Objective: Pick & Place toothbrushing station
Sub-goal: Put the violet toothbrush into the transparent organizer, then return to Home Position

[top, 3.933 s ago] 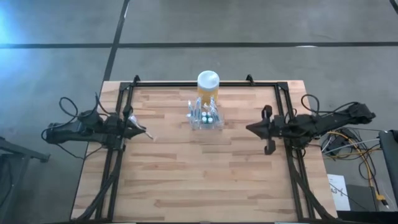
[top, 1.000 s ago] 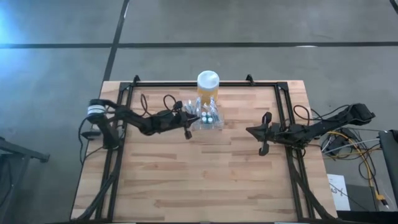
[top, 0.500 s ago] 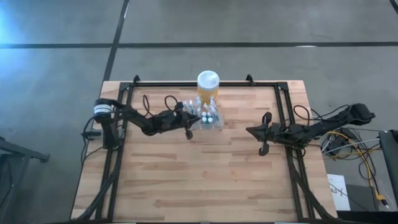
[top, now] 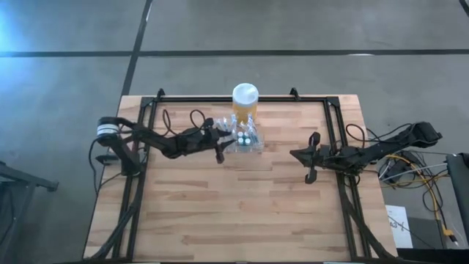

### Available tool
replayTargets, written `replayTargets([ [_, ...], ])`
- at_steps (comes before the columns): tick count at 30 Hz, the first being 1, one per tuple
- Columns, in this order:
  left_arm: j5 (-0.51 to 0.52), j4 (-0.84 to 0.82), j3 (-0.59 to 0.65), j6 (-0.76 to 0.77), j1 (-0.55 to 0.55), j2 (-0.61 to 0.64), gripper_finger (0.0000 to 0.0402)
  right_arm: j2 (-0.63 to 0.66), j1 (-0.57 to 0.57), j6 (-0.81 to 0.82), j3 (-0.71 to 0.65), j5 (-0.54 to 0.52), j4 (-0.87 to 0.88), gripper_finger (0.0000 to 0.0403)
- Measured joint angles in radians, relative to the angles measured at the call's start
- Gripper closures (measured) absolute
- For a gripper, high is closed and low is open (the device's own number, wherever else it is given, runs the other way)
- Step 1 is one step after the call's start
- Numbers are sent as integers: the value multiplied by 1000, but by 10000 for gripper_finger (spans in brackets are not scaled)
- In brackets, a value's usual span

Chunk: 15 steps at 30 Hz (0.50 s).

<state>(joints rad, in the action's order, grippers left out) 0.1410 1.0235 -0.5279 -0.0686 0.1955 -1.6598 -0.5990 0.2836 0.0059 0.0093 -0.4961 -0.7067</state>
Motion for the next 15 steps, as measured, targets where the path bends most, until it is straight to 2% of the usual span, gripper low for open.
replayTargets([
  [5,0,-28,30,-1,0,67,225,0,0,-3,0,0,0,394],
  [9,0,-26,74,-78,-9,164,206,1,0,-22,0,0,-3,394],
  [15,-23,-108,155,-223,-58,438,201,1,0,-36,0,-1,-16,394],
])
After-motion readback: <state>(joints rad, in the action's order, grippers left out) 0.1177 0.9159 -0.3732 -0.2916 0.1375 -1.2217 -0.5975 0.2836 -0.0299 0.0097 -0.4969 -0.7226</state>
